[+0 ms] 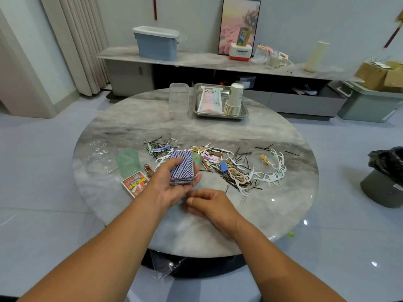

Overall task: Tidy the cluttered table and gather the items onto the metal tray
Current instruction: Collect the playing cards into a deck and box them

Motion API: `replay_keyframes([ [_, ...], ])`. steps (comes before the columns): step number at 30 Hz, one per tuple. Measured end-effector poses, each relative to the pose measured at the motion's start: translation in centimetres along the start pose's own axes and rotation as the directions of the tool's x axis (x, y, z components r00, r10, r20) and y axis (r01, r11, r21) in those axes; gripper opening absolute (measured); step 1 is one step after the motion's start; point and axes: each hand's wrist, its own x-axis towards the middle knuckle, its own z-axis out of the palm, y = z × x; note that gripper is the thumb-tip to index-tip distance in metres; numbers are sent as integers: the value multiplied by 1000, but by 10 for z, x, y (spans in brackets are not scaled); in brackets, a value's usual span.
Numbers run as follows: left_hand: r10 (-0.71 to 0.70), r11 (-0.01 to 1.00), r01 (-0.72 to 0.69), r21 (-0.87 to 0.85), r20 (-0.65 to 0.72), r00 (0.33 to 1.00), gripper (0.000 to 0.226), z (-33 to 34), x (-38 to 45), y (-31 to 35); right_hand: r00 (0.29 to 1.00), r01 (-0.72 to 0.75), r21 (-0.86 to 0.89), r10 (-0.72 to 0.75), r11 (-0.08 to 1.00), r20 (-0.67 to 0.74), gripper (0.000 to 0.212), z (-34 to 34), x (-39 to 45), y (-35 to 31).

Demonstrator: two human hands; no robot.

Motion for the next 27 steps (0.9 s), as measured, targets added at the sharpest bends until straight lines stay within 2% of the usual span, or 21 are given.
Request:
replay_keyframes([
  [3,32,999,-32,0,16,999,27,-1,-4,1,975,49,-59,-60,997,-212,22,-12,16,-12],
  [6,84,987,-83,136,-7,996,28,-2,-3,-5,927,54,34,-37,998,-372,28,-22,22,-28],
  [8,173,946,-169,275,10,985,35,-2,-3,-15,937,19,134,29,991,-349,35,-22,20,-39],
  [10,262,904,-262,337,46,964,40,2,-6,-30,972,-65,147,96,987,-215,42,-14,13,-48],
  [12,321,870,-322,373,66,945,45,7,-11,-44,976,-135,147,157,980,-148,46,-4,10,-51],
  [14,289,895,-301,330,87,953,47,8,-17,-50,966,-135,190,172,972,-194,49,0,8,-51],
  [17,68,992,-81,93,141,988,37,1,-26,-45,955,-83,258,150,963,-255,43,-3,1,-49],
  [19,0,999,-5,51,112,994,32,-6,-28,-44,955,-75,225,135,971,-265,47,-8,-4,-47],
  [23,21,991,-27,128,43,999,35,-10,-27,-47,949,-77,197,132,977,-285,50,-14,-10,-51],
  [27,118,948,-129,292,57,991,49,1,-25,-42,926,-142,190,198,971,-321,29,-24,-8,-56],
])
